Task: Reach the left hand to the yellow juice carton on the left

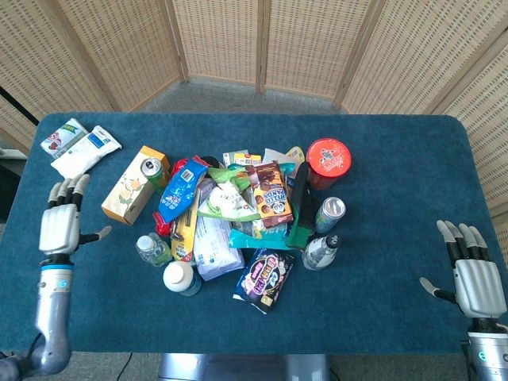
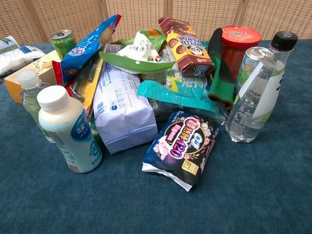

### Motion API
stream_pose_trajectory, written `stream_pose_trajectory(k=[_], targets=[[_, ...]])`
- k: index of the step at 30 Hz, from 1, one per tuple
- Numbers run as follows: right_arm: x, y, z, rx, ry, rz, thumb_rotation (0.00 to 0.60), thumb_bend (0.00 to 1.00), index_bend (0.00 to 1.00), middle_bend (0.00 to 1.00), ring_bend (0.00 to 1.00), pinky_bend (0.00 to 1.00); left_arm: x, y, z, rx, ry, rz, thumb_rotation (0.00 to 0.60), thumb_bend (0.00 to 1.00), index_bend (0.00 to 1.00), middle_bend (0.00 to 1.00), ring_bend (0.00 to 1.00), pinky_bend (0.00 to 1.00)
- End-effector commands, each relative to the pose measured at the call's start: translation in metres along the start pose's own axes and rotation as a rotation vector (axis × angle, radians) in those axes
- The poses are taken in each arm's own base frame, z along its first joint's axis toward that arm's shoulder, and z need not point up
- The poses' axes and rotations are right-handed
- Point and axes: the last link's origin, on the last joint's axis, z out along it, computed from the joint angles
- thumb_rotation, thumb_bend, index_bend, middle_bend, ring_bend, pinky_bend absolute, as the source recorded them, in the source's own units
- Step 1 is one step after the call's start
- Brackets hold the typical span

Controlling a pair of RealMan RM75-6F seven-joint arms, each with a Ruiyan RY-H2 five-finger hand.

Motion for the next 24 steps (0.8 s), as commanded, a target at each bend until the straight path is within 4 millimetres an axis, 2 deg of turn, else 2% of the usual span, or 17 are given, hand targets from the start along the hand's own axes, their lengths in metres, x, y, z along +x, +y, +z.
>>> stream_pose_trajectory(k=[1,8,14,19,24], targets=[[0.001,-0.001,0.0,0.003,0.001,0.002,0.6,0.0,0.0,0.0,0.0,0.0,-0.014,0.016,0.014,0.004,0.026,0.011,0.6,0.0,0.04,0.0,0.0,0.0],[0.002,0.0,0.0,0.004,0.002,0.011,0.6,0.0,0.0,0.0,0.0,0.0,-0.034,0.035,0.034,-0.007,0.046,0.021,0.6,0.0,0.04,0.0,0.0,0.0],[0.003,0.0,0.0,0.004,0.004,0.018,0.6,0.0,0.0,0.0,0.0,0.0,-0.048,0.044,0.036,-0.013,0.022,-0.004,0.6,0.0,0.04,0.0,0.0,0.0],[0.004,0.001,0.0,0.001,0.004,0.023,0.6,0.0,0.0,0.0,0.0,0.0,-0.055,0.043,0.036,-0.007,0.017,0.009,0.6,0.0,0.04,0.0,0.0,0.0],[0.004,0.001,0.0,0.001,0.005,0.029,0.6,0.0,0.0,0.0,0.0,0.0,-0.056,0.031,0.037,0.017,0.022,0.038,0.6,0.0,0.04,0.0,0.0,0.0]])
